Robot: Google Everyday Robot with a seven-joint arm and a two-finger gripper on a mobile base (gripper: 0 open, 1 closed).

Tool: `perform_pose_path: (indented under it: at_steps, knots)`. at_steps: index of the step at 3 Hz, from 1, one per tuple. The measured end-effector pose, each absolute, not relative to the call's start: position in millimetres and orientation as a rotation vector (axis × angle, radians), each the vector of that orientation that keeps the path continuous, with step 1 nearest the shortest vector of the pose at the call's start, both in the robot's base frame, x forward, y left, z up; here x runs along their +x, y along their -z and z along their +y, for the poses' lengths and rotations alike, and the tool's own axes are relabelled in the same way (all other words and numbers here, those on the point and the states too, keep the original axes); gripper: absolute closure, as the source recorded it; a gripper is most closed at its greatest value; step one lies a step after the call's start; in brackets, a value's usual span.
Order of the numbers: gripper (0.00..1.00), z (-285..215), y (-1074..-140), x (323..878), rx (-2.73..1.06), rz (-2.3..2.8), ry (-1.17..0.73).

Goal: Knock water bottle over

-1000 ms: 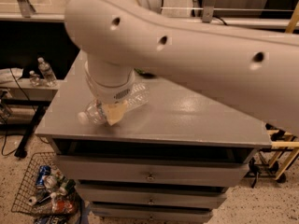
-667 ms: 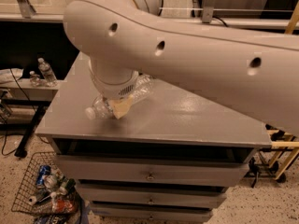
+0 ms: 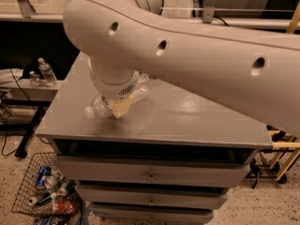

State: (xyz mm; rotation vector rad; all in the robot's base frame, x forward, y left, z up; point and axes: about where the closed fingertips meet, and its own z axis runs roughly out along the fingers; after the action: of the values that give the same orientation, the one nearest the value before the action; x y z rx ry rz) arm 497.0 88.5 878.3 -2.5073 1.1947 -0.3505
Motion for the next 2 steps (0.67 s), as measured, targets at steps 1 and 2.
perform_pose_path:
  at_steps: [1, 2]
  knots:
    - [0.13, 88.2, -879.6, 496.3, -2.506, 1.194, 0.354]
    - [0.00, 88.0, -880.8, 495.7, -2.505, 1.193, 0.357]
